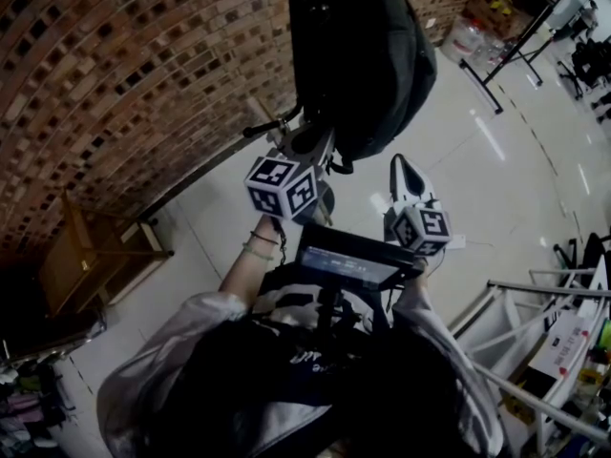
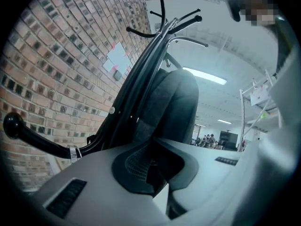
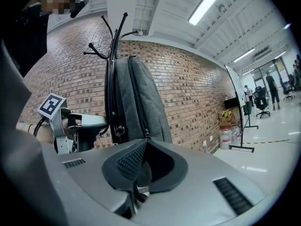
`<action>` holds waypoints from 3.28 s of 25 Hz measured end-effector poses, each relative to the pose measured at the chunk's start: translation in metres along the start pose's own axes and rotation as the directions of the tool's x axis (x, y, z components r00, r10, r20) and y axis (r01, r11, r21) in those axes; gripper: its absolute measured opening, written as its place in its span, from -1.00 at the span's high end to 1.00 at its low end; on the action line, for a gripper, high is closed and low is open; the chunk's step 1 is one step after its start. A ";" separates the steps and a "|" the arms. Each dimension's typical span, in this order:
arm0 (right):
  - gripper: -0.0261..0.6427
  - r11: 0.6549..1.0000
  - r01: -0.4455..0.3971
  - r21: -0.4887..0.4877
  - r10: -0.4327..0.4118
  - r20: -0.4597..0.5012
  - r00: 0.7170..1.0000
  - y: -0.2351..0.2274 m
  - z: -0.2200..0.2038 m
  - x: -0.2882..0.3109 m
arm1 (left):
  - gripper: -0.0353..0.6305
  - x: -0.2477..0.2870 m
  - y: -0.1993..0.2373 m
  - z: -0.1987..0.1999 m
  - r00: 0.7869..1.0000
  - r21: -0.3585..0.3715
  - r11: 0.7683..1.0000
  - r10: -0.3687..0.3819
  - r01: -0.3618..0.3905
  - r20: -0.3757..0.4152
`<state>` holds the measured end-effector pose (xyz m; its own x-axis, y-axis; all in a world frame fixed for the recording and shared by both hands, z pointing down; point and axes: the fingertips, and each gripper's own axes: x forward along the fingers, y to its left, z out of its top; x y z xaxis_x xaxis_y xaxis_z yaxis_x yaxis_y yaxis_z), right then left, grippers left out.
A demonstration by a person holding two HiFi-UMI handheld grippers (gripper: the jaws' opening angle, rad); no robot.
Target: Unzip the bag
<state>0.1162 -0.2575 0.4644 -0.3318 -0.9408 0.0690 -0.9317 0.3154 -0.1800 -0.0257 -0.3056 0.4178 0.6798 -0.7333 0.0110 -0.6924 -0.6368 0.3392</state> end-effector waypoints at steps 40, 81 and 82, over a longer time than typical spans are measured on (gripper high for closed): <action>0.89 0.999 -0.052 0.010 0.052 -0.006 0.999 0.003 -0.003 -0.025 | 0.87 -0.018 -0.012 -0.011 0.998 -0.024 0.997 0.067 -0.067 0.010; 0.89 0.997 -0.075 0.013 0.075 0.009 0.997 0.001 0.001 -0.035 | 0.87 -0.030 -0.020 -0.017 0.993 -0.038 0.993 0.116 -0.115 0.023; 0.89 0.997 -0.075 0.014 0.075 0.009 0.997 0.000 0.001 -0.035 | 0.87 -0.030 -0.021 -0.017 0.993 -0.038 0.993 0.116 -0.115 0.022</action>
<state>0.1277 -0.2243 0.4607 -0.3994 -0.9156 0.0465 -0.9021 0.3834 -0.1981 -0.0276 -0.2666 0.4264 0.5895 -0.8072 0.0296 -0.7563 -0.5388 0.3710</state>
